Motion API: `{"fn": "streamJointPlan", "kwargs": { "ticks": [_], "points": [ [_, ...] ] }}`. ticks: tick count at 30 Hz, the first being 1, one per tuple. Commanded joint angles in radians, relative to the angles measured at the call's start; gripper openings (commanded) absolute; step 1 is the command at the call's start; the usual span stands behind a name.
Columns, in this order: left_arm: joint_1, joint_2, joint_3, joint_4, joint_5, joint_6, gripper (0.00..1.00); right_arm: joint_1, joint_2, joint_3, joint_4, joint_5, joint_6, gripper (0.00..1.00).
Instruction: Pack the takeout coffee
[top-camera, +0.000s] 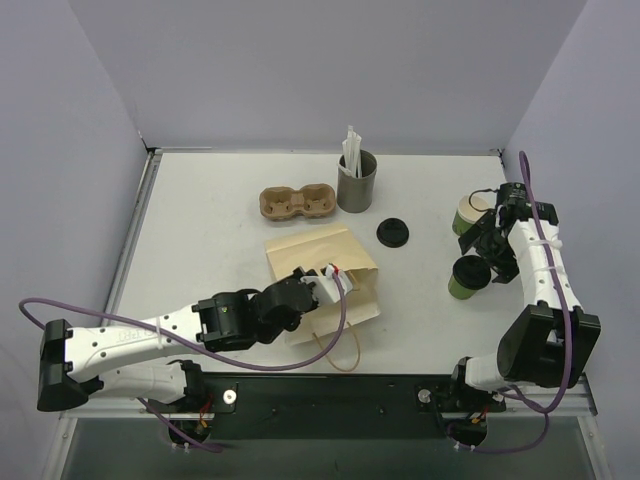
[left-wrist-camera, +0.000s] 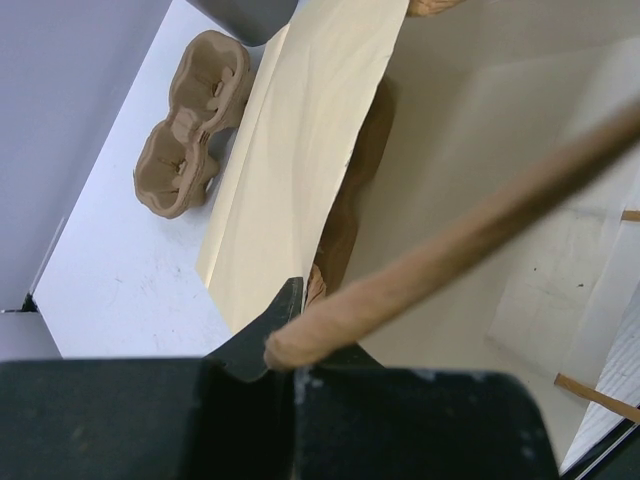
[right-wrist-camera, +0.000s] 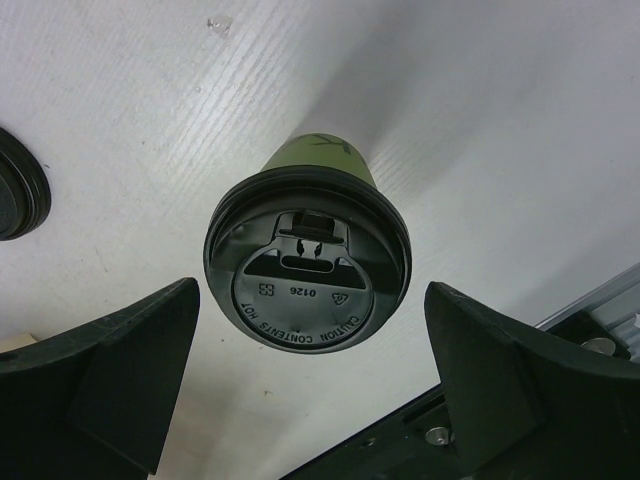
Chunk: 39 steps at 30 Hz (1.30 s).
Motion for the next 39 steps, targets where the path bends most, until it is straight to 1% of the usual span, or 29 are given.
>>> {"fn": "streamJointPlan", "kwargs": {
  "ticks": [1, 15, 25, 39],
  "points": [
    [0.009, 0.01, 0.056, 0.015, 0.019, -0.019, 0.0, -0.005, 0.017, 0.021, -0.042, -0.002, -0.02, 0.89],
    [0.018, 0.026, 0.067, 0.025, 0.029, -0.019, 0.0, 0.009, 0.047, 0.006, -0.03, -0.01, -0.016, 0.87],
    [0.024, 0.026, 0.064, 0.028, 0.032, -0.023, 0.0, 0.024, 0.057, -0.008, -0.025, -0.019, -0.012, 0.8],
    [0.033, 0.024, 0.059, 0.036, 0.036, -0.023, 0.0, 0.035, 0.06, -0.042, -0.019, -0.007, -0.008, 0.8]
  ]
}}
